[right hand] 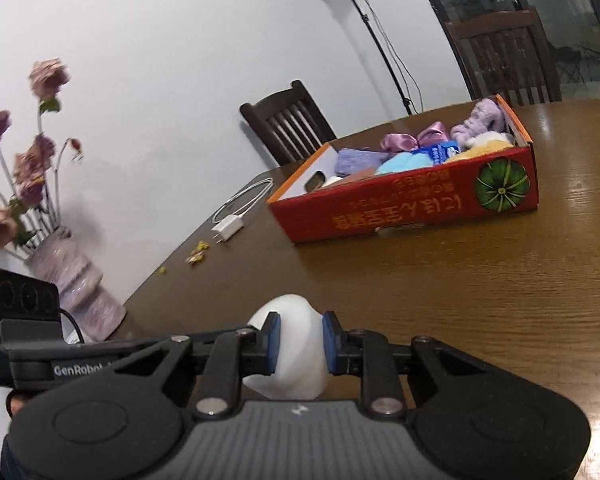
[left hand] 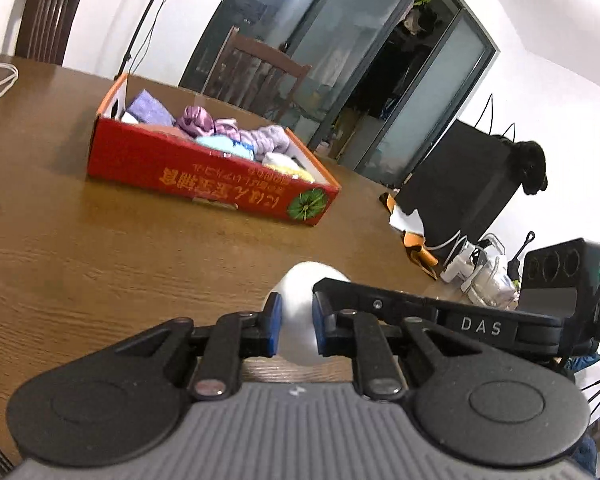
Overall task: Organize soft objects
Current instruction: 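Lift the foam cylinder with both grippers and carry it over the box, then lower the foam cylinder into the box and open both grippers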
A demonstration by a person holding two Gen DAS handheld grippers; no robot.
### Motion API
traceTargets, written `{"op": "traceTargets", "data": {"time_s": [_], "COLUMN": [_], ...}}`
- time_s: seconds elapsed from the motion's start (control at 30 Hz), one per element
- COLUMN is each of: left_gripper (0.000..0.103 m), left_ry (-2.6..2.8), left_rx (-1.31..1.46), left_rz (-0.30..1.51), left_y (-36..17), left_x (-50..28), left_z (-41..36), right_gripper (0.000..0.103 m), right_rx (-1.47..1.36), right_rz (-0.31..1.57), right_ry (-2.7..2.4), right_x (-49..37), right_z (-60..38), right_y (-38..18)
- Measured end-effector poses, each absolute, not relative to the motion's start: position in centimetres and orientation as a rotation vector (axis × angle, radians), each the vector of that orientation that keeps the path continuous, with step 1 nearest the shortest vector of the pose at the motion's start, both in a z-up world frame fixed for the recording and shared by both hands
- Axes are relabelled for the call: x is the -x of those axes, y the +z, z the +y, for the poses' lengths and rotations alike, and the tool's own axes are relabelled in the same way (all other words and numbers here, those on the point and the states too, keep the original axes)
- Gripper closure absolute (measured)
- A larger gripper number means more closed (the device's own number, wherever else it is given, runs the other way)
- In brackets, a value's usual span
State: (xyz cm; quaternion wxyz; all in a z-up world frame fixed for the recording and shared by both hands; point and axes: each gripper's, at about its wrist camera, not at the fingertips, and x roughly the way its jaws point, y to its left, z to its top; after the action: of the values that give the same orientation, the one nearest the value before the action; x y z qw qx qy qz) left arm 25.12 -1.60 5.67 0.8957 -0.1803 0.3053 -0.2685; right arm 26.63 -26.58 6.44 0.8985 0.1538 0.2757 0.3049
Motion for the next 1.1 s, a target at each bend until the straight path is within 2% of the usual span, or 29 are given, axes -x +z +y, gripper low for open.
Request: {"op": "traceTargets", "data": {"time_s": [0.23,0.4,0.53,0.8,1.1], "left_gripper": [0.087,0.087,0.087,0.087,0.086], "left_ry": [-0.573,-0.587,-0.554,-0.433,-0.382], "left_rx": [0.349,0.360,0.404,0.330,0.240], "left_rz": [0.565,0.539,0.593,0.767,0.868], "left_y": [8.7,12.1,12.5,8.3,5.7], "left_x": [-29.1,-39.0,-47.3,-59.1,-61.6], "left_z": [-1.5,-1.2,-0.9,-1.5,-1.8], "right_gripper": [0.081,0.081,0.081,0.081,0.081], "right_rx": [-0.285,-0.233,-0.218,-0.236,-0.303], "right_rz": [0.506,0.463,0.496,0.667,0.901], "right_ry": [0.627,0.603,0.568,0.503,0.539], "right_x": [-29.2,-37.6,-46.3,-59.7,-65.1], "right_z": [-26.3,-25.8,-25.0,-22.8,-22.2], "right_y": [9.6,14.4,16.3,11.8,7.3]}}
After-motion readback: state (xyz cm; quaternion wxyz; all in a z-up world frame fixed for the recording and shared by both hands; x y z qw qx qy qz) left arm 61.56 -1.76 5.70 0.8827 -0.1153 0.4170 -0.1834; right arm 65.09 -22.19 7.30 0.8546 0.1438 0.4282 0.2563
